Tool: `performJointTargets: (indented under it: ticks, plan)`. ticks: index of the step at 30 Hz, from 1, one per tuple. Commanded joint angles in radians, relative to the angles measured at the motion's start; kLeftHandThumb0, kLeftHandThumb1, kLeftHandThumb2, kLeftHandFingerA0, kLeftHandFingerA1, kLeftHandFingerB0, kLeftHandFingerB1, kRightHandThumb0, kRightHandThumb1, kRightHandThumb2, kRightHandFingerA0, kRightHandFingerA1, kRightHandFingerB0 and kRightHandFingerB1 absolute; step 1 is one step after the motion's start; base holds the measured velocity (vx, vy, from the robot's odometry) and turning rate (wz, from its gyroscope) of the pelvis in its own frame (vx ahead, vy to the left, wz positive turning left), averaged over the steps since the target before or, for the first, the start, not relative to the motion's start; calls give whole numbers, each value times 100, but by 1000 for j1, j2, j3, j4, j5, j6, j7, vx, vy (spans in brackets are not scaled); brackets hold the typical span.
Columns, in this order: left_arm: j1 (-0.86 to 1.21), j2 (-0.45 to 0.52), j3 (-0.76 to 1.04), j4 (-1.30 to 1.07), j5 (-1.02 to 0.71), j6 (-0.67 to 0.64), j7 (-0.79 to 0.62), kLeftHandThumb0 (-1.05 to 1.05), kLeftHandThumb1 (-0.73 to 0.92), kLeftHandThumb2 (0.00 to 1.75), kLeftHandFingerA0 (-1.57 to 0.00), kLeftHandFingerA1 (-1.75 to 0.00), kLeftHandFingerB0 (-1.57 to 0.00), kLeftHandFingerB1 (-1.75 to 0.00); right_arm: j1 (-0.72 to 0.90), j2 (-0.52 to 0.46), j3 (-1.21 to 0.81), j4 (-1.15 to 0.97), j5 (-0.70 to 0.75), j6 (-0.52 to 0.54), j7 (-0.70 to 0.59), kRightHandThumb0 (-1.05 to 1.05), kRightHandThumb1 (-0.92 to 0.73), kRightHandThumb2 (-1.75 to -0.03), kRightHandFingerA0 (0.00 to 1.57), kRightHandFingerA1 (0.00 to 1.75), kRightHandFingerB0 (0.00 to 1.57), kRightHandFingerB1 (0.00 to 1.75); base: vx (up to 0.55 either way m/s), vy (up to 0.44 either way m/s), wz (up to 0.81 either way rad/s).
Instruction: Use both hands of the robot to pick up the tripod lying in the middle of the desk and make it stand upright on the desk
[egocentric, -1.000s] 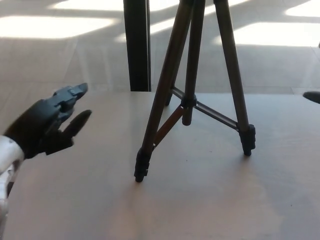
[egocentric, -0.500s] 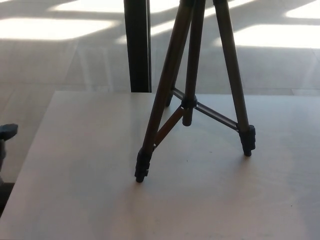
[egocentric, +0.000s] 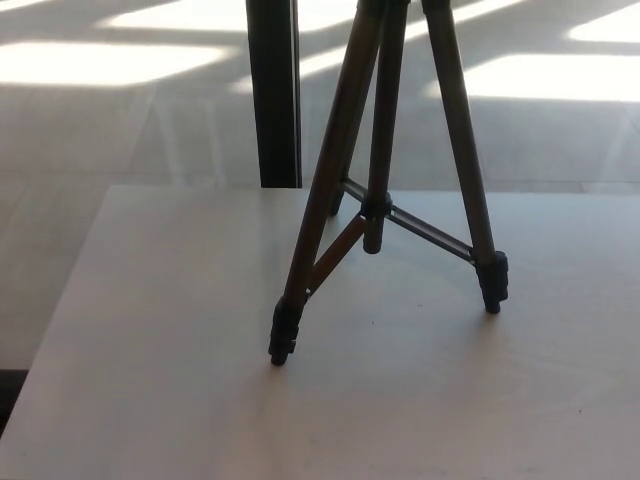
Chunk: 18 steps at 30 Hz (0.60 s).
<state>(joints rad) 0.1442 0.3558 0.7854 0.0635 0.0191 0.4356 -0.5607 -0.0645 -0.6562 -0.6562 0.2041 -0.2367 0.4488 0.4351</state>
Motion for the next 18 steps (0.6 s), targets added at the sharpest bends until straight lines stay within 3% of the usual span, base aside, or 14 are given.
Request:
performJointTargets:
  ticks: [1,4,5,6,7,8,10,11,12,13,14,15,16,18]
  plan:
    - [74,-7,451,646,-315,-324,294,-80,60,100,0,-52,0,-43,69,274,-612,494,390,-351,-636,-55,-53,-85,17,62,27,52,0,0,0]
    - [79,1,429,743,-292,-330,319,-81,58,99,0,-53,0,-46,28,336,-672,475,459,-331,-627,-36,-46,-96,7,57,27,59,0,0,0]
    - [86,1,428,763,-296,-325,299,-79,56,98,0,-52,0,-51,41,353,-635,478,423,-353,-637,-48,-69,-60,15,64,34,46,0,0,0]
    - [101,-3,408,755,-275,-303,294,-78,81,66,0,-34,0,-60,47,361,-624,480,412,-344,-627,-49,-71,-62,13,60,30,43,0,0,0]
    - [144,-19,346,698,-206,-237,291,-80,81,62,0,-76,0,-64,59,381,-617,462,418,-303,-567,-53,-79,-64,2,55,16,41,0,0,0]
    - [176,-30,305,658,-163,-195,285,-80,81,62,0,-76,0,-64,77,400,-599,446,415,-289,-518,-53,-79,-64,2,55,16,41,0,0,0]
    - [192,-26,278,670,-142,-191,281,-80,83,65,0,-81,0,-61,59,408,-638,476,468,-316,-465,-52,-71,-82,0,41,7,46,0,0,0]
    - [183,-27,274,690,-145,-199,284,-85,59,99,-1,-67,-5,-59,38,379,-619,543,421,-328,-541,-55,-57,-88,8,57,15,50,0,0,0]
    - [181,-36,286,685,-161,-198,287,-92,61,100,-6,-71,-6,-63,41,374,-602,570,416,-335,-501,-52,-78,-64,2,59,14,44,0,0,0]
    - [175,-36,299,689,-177,-193,289,-51,54,111,-4,-63,0,-58,39,379,-604,576,420,-341,-494,-57,-62,-87,7,60,12,52,0,0,0]
    - [167,-36,316,692,-196,-183,293,-78,84,63,0,-86,0,-70,28,387,-629,576,449,-322,-479,-56,-74,-62,0,65,12,52,0,0,0]
    - [153,-31,341,696,-218,-167,314,-82,58,100,-12,-73,-3,-61,41,367,-602,574,432,-232,-419,-85,-77,-111,0,34,4,33,0,0,0]
    - [126,-22,395,709,-264,-153,345,-79,57,99,-7,-71,0,-58,73,333,-528,577,366,-139,-355,-75,-74,-111,0,38,0,34,0,0,0]
    - [118,-17,408,721,-272,-159,348,-79,57,99,-7,-71,0,-58,66,326,-533,595,374,-142,-358,-75,-74,-111,0,38,0,34,0,0,0]
